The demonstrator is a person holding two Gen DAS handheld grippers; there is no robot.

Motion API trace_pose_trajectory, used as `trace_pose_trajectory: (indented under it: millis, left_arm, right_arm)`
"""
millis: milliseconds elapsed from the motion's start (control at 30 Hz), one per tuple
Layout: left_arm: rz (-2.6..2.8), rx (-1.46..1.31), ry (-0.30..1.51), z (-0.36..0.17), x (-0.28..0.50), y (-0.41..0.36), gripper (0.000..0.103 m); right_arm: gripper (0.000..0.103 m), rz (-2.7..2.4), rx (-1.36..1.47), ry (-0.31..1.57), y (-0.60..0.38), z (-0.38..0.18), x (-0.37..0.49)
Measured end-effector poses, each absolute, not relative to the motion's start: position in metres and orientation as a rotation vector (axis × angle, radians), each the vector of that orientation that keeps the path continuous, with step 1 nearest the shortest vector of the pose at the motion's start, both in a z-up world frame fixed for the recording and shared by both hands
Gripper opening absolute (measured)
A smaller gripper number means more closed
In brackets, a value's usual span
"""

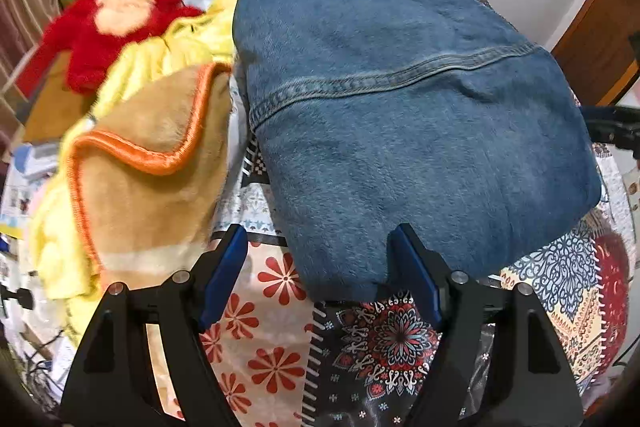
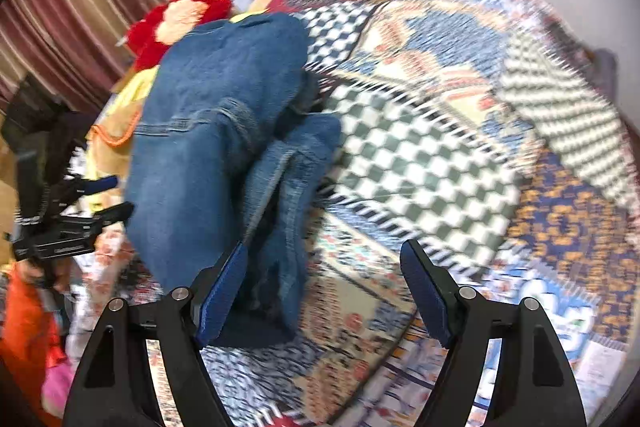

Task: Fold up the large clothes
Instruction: 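Lower the folded jacket onto the quilt and open the left tool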

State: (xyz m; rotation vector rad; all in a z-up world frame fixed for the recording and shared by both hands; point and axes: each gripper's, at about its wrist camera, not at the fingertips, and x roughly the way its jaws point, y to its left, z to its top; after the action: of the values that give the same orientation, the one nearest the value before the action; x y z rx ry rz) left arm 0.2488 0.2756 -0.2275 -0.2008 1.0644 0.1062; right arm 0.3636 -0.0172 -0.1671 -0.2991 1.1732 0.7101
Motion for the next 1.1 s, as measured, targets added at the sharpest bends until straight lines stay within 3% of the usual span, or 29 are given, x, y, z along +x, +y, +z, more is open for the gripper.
trace_pose_trajectory:
  millis: [167, 400, 800, 1100]
  left_arm:
    - [0.163, -0.194, 0.969, -0.193, 0.252, 0.279, 0.075]
    - [0.245, -0.161, 0.846, -0.156, 0.293, 0.293, 0.087]
    - [0.270, -0.156, 0.923, -0.199, 0.365, 0.300, 0.087]
    - [0.373, -0.255, 0.915, -0.205, 0.346, 0.340, 0.087]
  right_arm:
    - [0.077, 0.750, -0.264, 1.046, -0.011, -0.125, 0.355]
    - [0.077, 0.801, -0.221, 0.953, 0.055, -0.105, 0.363]
    - [0.077, 0.756, -0.291, 1.075, 0.117, -0.174, 0.417]
    - [0.077, 0.660, -0.288, 0.998, 0.073, -0.165, 0.434]
